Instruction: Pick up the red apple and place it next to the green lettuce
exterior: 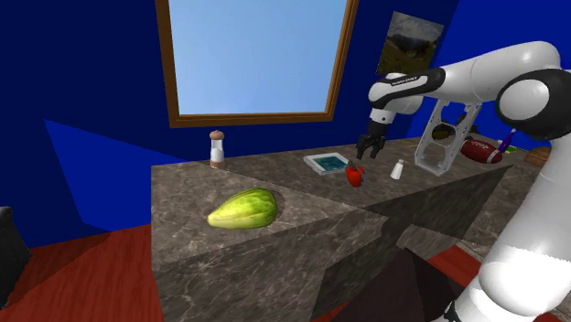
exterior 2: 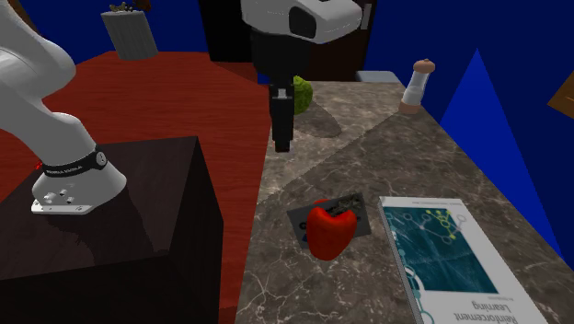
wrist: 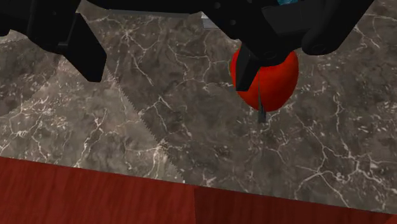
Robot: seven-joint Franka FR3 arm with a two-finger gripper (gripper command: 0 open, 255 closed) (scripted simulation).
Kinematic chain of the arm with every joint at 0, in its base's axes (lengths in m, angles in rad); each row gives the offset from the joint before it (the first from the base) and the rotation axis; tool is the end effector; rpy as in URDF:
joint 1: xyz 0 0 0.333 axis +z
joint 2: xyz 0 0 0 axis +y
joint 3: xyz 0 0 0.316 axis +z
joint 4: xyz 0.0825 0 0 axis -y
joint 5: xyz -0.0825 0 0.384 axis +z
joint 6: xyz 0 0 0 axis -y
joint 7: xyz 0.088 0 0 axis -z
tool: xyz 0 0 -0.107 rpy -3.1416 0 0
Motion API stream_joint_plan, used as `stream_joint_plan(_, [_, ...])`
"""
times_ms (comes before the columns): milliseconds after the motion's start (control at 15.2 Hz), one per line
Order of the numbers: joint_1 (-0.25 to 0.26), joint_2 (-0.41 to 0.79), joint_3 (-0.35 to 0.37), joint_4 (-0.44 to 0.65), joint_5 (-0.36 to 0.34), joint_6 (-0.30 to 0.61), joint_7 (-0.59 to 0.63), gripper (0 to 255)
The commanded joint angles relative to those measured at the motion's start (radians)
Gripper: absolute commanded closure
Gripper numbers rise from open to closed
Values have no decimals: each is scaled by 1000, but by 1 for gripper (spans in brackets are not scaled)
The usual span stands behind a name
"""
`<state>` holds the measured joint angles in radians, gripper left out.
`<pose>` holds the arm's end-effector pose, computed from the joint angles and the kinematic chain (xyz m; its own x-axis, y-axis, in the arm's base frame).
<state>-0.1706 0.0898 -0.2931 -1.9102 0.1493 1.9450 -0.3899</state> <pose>0.5211 -0.2454 0.4464 0.9914 -0.1307 -0.0077 -0.1306 -0.9839 -0.1219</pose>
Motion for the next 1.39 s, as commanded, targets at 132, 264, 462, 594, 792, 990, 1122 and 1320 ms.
stream_joint_plan(132, [-42, 155, -19, 144, 49, -14, -57, 0])
stream_joint_plan(264, [-68, 236, -23, 228, 74, -29, -80, 0])
stream_joint_plan(462, [-112, 362, -23, 369, 108, -62, -106, 0])
stream_joint_plan(594, [-145, 450, -20, 477, 128, -91, -118, 0])
stream_joint_plan(792, [-153, 478, -16, 487, 135, -76, -123, 0])
stream_joint_plan(990, [-149, 486, -13, 458, 140, -40, -127, 0])
stream_joint_plan(1122, [-147, 492, -11, 441, 143, -17, -130, 0])
stream_joint_plan(1320, [-147, 494, -10, 436, 144, -10, -130, 0])
